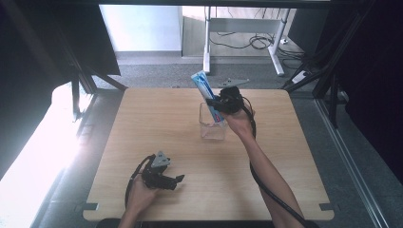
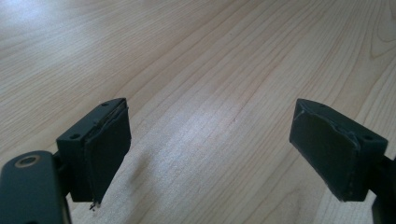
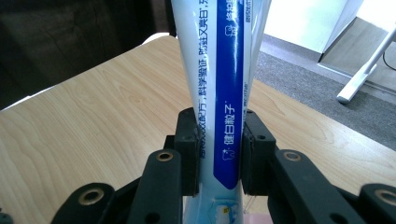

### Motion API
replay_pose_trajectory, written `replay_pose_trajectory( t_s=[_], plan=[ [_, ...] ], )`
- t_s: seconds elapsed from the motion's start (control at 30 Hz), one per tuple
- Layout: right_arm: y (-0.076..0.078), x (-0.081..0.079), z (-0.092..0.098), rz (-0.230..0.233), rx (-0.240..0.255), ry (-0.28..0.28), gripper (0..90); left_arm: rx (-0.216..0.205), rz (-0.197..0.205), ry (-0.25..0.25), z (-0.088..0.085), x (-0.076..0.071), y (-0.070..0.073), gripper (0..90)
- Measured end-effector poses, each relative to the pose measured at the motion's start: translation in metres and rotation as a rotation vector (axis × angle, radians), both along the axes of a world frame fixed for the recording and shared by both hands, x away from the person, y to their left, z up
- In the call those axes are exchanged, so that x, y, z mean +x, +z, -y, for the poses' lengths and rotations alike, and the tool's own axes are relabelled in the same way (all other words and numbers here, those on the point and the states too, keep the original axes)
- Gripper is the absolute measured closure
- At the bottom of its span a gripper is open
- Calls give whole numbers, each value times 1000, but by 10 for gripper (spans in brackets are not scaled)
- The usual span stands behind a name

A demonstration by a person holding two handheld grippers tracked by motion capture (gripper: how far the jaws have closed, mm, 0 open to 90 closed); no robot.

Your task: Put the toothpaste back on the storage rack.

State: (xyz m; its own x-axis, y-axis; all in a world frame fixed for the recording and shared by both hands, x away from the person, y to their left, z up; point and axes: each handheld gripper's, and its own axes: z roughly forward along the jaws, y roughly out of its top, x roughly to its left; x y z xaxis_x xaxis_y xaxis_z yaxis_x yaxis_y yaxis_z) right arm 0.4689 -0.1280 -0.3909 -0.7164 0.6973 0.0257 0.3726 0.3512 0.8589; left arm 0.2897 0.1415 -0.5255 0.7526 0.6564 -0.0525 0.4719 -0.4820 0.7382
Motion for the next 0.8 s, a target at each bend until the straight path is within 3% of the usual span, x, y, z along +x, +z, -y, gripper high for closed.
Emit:
replay_pose_trajectory(
  t_s=[0.37, 0.8],
  plan=[
    [-5, 15, 0, 23, -16, -14, 726, 2, -9, -7, 2, 0, -1, 130],
    [-27, 22, 2, 13, -51, -24, 724, 3, -10, -15, 2, 0, -1, 130]
  ],
)
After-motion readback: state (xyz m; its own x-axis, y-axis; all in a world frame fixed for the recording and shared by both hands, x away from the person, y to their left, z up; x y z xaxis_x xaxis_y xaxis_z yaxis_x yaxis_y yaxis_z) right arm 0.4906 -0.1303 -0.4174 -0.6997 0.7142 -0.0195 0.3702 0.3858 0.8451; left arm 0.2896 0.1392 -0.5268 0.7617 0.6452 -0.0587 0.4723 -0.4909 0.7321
